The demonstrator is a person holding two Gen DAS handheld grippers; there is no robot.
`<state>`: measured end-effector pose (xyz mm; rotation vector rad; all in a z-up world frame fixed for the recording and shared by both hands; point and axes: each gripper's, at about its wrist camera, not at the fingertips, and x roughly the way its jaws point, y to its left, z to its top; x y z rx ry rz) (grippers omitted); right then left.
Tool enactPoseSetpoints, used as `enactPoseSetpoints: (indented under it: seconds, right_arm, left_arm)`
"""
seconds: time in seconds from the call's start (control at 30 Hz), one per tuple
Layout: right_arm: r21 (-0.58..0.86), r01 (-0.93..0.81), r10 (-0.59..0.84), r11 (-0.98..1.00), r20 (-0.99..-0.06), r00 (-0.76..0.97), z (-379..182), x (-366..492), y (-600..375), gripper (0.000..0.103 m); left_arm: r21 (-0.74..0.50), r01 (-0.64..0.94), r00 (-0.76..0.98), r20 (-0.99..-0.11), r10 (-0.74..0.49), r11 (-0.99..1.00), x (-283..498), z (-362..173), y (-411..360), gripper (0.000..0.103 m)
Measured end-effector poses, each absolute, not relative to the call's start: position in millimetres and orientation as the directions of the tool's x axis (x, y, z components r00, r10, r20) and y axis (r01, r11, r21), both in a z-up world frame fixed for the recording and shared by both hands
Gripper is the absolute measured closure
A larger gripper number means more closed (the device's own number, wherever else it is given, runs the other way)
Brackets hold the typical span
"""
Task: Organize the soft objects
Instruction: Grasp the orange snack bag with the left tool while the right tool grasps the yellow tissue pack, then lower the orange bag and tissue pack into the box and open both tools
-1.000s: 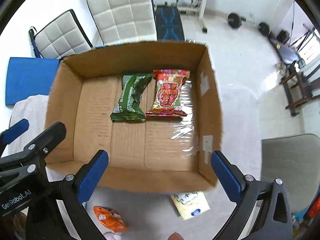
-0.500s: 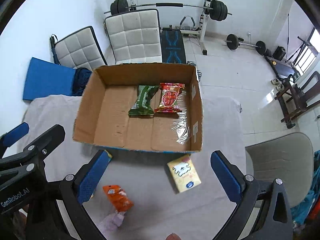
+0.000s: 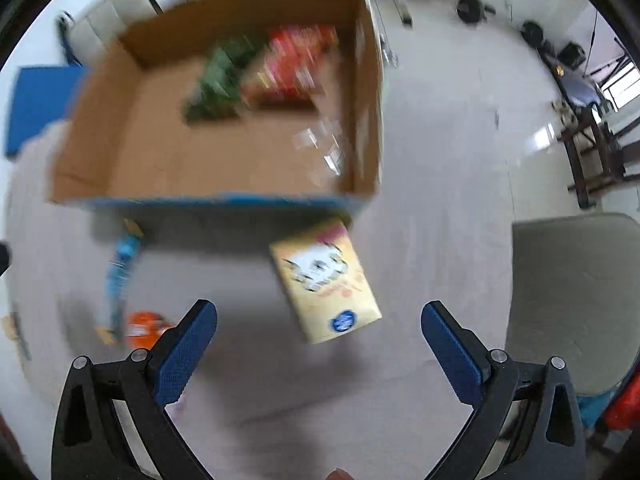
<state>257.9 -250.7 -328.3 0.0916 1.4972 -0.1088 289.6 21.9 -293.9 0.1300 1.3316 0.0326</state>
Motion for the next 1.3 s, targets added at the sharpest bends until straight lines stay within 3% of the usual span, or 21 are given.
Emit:
enactPoseSetpoints:
  seconds: [0.13,0.27,0.33,0.37,0.53,0.63,0.73,0.87,1.3]
  right_arm:
    - [-0.028,0.14,-0.028,0.99,-1.0,0.0,-382.9,261.4,-259.7,0.0]
    - [0.006,0.174,0.01,0.985,-1.0,-0.024,-410.7,264.0,-262.9,0.0]
    - [0.019,0.19,0.027,0.982,-0.999,-0.04,-420.6,264.3,-262.7,0.008]
    - [0.012,0.195,0.025,0.981,-0.998,-0.063,-426.9,263.9,-262.1,0.025]
    - [0.023,0.222,0.05,0.975,-0.992,-0.119,-431.7,247.5,-263.1,0.033]
    - [0.048,0.242,0.088,0.969,-0.983,-0.159,-430.4,225.4,-261.4,0.033]
    - [0.058,0.244,0.104,0.968,-0.978,-0.181,-431.2,206.7,-256.3,0.033]
    - [0.075,0.264,0.124,0.962,-0.977,-0.175,-435.4,198.5,-254.5,0.033]
    - [0.059,0.277,0.101,0.959,-0.985,-0.141,-442.7,202.3,-240.8,0.036]
  left_arm:
    - [0.079,0.048,0.107,-0.992,0.073,0.996,283.0,-349.3,28.7,0.002]
    - [-0.071,-0.026,-0.002,-0.997,-0.071,0.997,263.6,-378.0,31.7,0.002]
    - [-0.121,-0.052,-0.046,-0.991,-0.123,0.991,255.2,-389.3,29.1,0.002]
    - [-0.15,-0.073,-0.075,-0.985,-0.155,0.986,250.0,-397.0,27.4,0.002]
    - [-0.217,-0.123,-0.14,-0.962,-0.233,0.969,231.9,-426.1,17.4,0.002]
    - [-0.213,-0.126,-0.155,-0.961,-0.231,0.969,229.2,-442.4,9.0,0.02]
    - [-0.227,-0.121,-0.152,-0.958,-0.244,0.966,229.3,-451.5,-1.1,0.03]
    - [-0.158,-0.04,-0.129,-0.978,-0.161,0.987,233.5,-450.6,-25.3,0.049]
    - [-0.05,0.071,-0.034,-0.998,-0.048,0.996,222.2,-420.7,-78.2,0.059]
